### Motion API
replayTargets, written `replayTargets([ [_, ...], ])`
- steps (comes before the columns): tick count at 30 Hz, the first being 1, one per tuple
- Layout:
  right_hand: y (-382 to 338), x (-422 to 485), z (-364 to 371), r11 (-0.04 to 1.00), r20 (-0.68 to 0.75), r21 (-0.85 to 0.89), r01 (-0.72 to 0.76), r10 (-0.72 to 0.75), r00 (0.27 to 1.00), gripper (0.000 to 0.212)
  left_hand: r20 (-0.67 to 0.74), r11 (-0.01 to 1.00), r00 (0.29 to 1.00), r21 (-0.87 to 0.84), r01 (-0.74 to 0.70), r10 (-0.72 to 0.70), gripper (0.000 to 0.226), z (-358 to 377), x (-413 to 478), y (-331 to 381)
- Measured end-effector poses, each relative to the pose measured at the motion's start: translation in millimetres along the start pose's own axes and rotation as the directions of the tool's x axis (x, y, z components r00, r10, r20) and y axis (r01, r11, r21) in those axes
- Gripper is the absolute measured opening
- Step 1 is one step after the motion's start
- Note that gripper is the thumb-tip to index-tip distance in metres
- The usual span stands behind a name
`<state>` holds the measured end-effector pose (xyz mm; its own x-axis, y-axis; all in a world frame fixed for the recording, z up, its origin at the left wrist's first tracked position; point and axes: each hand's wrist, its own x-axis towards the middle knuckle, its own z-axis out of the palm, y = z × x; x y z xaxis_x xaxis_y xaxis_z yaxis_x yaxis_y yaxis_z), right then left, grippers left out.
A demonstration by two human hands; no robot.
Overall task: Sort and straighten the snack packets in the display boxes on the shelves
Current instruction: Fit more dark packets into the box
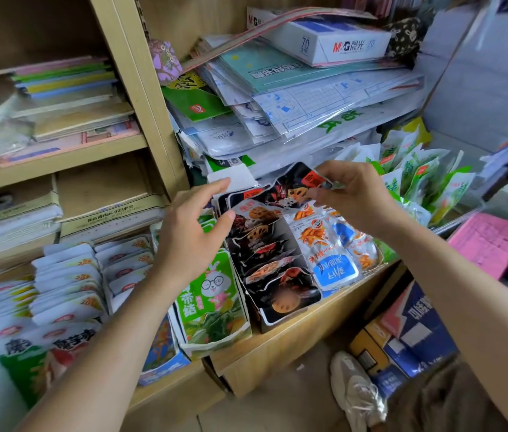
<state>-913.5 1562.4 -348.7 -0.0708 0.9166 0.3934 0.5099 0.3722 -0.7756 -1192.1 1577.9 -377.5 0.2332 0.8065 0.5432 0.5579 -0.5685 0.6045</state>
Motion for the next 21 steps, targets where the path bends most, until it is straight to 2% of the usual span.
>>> replayTargets([
  [3,0.5,2.4,7.7,0.986,-0.001,-0.152,0.064,-0.064,0.998,0.013,0.067,0.951,0.996,0.299,-0.081,0.063,0.047,5.4,-0.9,-6.2],
  [5,-0.4,6.8,13.7,0.966,0.024,-0.234,0.112,-0.109,0.994,0.018,0.079,0.930,0.995,0.359,-0.083,0.058,0.042,6.6,1.1,-10.0],
  [9,-2.3,16.3,32.3,0.875,0.166,-0.358,0.325,-0.283,0.945,0.016,0.039,0.947,0.998,0.318,-0.051,0.040,0.026,4.4,4.6,-8.4],
  [12,-0.5,20.2,54.8,0.845,0.229,-0.388,0.367,-0.298,0.927,0.019,0.010,0.974,1.000,0.227,0.001,-0.003,0.012,3.4,5.5,-11.1],
  [15,2.2,21.4,67.6,0.835,0.262,-0.410,0.367,-0.277,0.924,0.021,0.001,0.990,1.000,0.138,0.028,-0.028,0.009,0.7,6.9,-15.2],
  [18,2.7,17.1,63.4,0.894,0.126,-0.357,0.270,-0.240,0.962,0.030,0.028,0.997,0.999,0.080,0.022,-0.025,0.015,-0.5,7.2,-8.2],
  [21,5.0,10.3,59.6,0.936,0.012,-0.237,0.261,-0.266,0.964,0.018,0.061,0.998,0.998,0.045,-0.032,0.030,0.028,2.7,6.9,-1.3],
])
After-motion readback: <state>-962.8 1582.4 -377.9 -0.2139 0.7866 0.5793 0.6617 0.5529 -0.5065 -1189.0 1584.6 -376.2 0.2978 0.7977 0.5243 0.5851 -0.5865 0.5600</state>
